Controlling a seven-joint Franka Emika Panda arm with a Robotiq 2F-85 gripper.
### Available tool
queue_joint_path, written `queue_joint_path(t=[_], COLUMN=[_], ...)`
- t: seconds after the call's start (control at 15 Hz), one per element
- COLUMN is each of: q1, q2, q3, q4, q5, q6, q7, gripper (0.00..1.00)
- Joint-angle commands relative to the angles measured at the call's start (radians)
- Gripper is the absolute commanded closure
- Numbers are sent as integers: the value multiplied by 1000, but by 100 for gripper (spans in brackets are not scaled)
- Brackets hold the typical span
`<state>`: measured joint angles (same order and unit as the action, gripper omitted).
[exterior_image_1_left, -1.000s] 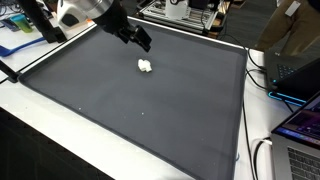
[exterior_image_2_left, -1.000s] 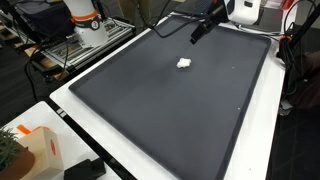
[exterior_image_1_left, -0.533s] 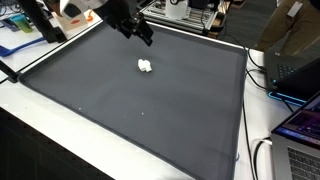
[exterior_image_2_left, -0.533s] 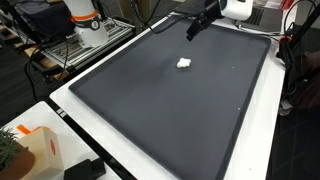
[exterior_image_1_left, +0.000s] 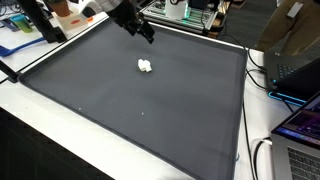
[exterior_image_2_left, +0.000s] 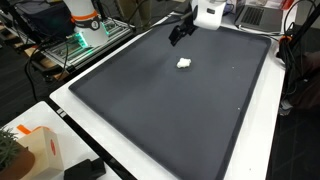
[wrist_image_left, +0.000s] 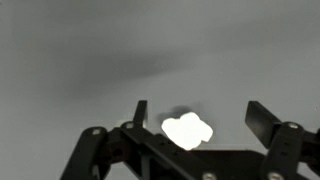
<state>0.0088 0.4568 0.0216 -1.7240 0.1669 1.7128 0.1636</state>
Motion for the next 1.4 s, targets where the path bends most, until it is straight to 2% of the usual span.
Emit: queue_joint_path(t=[0.0, 0.2, 0.4, 0.53, 0.93, 1.13, 1.33], q1=[1, -7, -7, -4, 6, 23, 41], q2=[-23, -76, -89, -115, -221, -286, -350], q3=[-9, -12, -12, -14, -7, 1, 11], q4=[-46, -142, -154, -211, -479, -584, -665], q5=[2, 2, 2, 11, 34, 28, 10], q6=[-2, 13, 15, 122, 573, 743, 861], q7=[-17, -40, -42, -32, -2, 29, 60], gripper=[0, 0, 0, 0, 0, 0, 0])
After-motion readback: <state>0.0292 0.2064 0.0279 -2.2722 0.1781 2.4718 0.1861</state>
